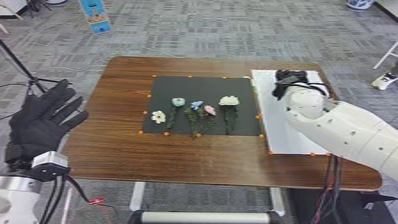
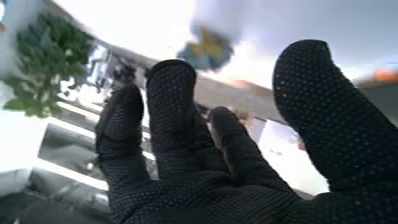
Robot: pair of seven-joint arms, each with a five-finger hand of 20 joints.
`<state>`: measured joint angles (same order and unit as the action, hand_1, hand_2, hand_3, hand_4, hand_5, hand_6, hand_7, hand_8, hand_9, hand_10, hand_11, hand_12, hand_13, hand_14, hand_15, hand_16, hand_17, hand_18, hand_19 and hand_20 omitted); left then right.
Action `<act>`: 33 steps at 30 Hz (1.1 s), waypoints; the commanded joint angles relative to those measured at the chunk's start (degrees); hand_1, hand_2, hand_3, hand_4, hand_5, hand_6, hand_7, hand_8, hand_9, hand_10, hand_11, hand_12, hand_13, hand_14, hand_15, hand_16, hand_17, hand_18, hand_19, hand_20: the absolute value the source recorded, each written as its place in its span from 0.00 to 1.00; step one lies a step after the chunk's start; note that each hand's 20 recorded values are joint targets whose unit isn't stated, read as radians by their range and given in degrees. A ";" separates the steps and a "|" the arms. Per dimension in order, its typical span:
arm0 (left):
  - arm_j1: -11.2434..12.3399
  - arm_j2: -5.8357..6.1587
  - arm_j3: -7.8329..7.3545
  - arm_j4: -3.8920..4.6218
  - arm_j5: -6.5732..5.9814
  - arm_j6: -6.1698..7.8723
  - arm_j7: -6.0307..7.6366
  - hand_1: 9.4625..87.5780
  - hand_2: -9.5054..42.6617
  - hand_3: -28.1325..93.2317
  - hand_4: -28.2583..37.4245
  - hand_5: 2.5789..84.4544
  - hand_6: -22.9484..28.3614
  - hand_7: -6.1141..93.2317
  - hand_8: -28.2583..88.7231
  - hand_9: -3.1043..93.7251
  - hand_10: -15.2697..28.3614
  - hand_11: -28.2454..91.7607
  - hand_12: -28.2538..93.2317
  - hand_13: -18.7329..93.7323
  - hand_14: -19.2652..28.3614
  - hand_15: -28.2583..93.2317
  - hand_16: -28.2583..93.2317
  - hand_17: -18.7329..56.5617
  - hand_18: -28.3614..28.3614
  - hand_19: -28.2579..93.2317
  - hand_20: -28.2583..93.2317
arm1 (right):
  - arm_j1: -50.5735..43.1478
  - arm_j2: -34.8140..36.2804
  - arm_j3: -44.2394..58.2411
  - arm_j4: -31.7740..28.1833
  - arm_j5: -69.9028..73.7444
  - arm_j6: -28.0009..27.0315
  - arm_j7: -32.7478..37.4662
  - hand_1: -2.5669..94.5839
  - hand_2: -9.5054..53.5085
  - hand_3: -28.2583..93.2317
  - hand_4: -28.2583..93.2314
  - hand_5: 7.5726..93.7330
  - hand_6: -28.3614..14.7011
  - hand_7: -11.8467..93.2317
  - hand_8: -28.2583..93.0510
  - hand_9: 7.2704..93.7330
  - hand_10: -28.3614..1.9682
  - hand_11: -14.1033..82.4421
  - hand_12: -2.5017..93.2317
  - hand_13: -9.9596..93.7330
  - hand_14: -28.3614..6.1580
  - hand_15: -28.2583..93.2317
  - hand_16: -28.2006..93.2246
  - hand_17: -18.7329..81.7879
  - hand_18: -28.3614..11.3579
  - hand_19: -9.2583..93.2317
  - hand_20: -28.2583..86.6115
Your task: Arrange flowers
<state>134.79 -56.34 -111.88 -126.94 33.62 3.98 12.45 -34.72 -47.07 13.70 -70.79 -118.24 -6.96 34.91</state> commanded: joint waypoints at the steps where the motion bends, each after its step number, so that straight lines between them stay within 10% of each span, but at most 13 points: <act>1: 0.55 -0.45 0.01 -0.37 -0.17 -0.13 -0.05 0.14 0.09 0.77 0.00 0.31 0.49 0.21 0.17 0.28 0.59 0.34 0.36 0.34 0.69 0.33 0.27 0.10 0.89 0.56 0.30 | -1.34 0.58 0.38 1.41 0.42 4.29 -2.94 0.42 0.00 0.96 0.00 0.26 0.45 0.24 0.17 0.37 0.52 0.28 0.17 0.63 0.61 0.87 0.46 0.43 0.18 0.88 0.70; 12: 0.53 -0.46 0.00 -0.38 -0.14 -0.06 -0.06 0.14 0.09 0.77 0.00 0.31 0.49 0.21 0.17 0.28 0.59 0.34 0.36 0.34 0.69 0.33 0.27 0.10 0.89 0.56 0.30 | -0.96 0.43 -1.09 2.89 0.10 6.34 -4.66 0.47 0.00 0.93 0.00 0.50 0.69 0.41 0.11 0.62 0.68 0.42 0.22 0.69 0.69 0.85 0.51 0.46 0.21 0.89 0.71; 17: 0.59 -0.49 -0.06 -0.48 -0.13 -0.09 -0.04 0.14 0.10 0.77 0.00 0.31 0.50 0.21 0.17 0.28 0.59 0.34 0.36 0.34 0.69 0.33 0.27 0.10 0.89 0.56 0.30 | -1.12 0.89 -1.53 2.11 -1.45 7.33 -3.70 0.51 0.00 0.89 0.00 0.56 0.72 0.55 0.24 0.73 0.75 0.35 0.51 0.70 0.69 0.85 0.54 0.46 0.22 0.89 0.72; 20: 0.53 -0.52 -0.04 -0.46 -0.14 0.04 -0.02 0.14 0.09 0.77 0.00 0.31 0.50 0.21 0.17 0.28 0.59 0.34 0.36 0.34 0.69 0.33 0.27 0.10 0.89 0.56 0.30 | -0.75 1.29 -2.13 0.88 -4.26 8.61 -1.63 0.49 0.00 0.89 0.00 0.54 0.72 0.54 0.25 0.71 0.73 0.38 0.55 0.70 0.67 0.85 0.53 0.46 0.21 0.89 0.72; 26: 0.40 -0.56 -0.01 -0.35 -0.14 -0.03 -0.11 0.14 0.10 0.77 0.00 0.31 0.50 0.21 0.17 0.28 0.59 0.34 0.36 0.34 0.69 0.33 0.27 0.10 0.89 0.56 0.30 | -0.73 2.31 0.42 -2.69 -4.12 1.07 -1.62 0.36 0.00 0.95 0.00 0.47 0.66 0.58 0.09 0.47 0.45 0.79 0.59 0.66 0.54 0.92 0.56 0.45 0.18 0.90 0.74; 33: 0.32 -0.63 0.08 -0.28 -0.15 -0.14 -0.04 0.14 0.10 0.77 0.00 0.31 0.49 0.21 0.17 0.28 0.59 0.34 0.36 0.34 0.69 0.33 0.27 0.10 0.89 0.56 0.30 | -1.67 1.57 2.18 -1.78 -2.53 -3.92 -1.33 0.32 0.00 0.94 0.00 0.37 0.52 0.31 0.16 0.41 0.41 0.33 0.27 0.61 0.48 0.90 0.48 0.42 0.14 0.87 0.73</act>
<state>134.82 -56.46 -111.78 -126.97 33.61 3.99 12.47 -36.45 -45.00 15.07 -73.80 -121.83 -7.88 33.15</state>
